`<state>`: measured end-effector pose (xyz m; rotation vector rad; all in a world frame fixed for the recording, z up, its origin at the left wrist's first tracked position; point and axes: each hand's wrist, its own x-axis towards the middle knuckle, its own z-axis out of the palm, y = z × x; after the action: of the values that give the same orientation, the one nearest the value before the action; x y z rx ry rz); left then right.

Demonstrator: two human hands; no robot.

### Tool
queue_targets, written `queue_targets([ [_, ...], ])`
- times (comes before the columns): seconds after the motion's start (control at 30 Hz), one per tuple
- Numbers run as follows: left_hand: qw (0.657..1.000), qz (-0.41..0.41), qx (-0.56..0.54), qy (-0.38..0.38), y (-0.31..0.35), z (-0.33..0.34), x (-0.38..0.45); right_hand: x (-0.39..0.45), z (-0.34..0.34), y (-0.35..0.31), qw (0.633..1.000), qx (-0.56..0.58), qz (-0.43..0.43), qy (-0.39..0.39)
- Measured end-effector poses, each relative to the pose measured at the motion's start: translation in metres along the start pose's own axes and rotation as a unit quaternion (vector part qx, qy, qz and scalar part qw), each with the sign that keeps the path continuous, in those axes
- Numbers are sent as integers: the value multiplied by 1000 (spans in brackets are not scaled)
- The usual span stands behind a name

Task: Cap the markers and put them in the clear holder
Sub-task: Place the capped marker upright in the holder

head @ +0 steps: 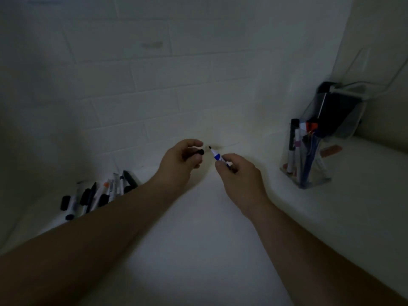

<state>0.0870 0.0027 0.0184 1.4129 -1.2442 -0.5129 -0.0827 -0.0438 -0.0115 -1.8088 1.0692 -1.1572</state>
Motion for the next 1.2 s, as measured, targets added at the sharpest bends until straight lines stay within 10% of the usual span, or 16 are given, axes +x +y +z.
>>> queue_targets([
  [1.2, 953, 126, 262, -86, -11, -28, -24, -8, -7, -10, 924, -326, -191, -65],
])
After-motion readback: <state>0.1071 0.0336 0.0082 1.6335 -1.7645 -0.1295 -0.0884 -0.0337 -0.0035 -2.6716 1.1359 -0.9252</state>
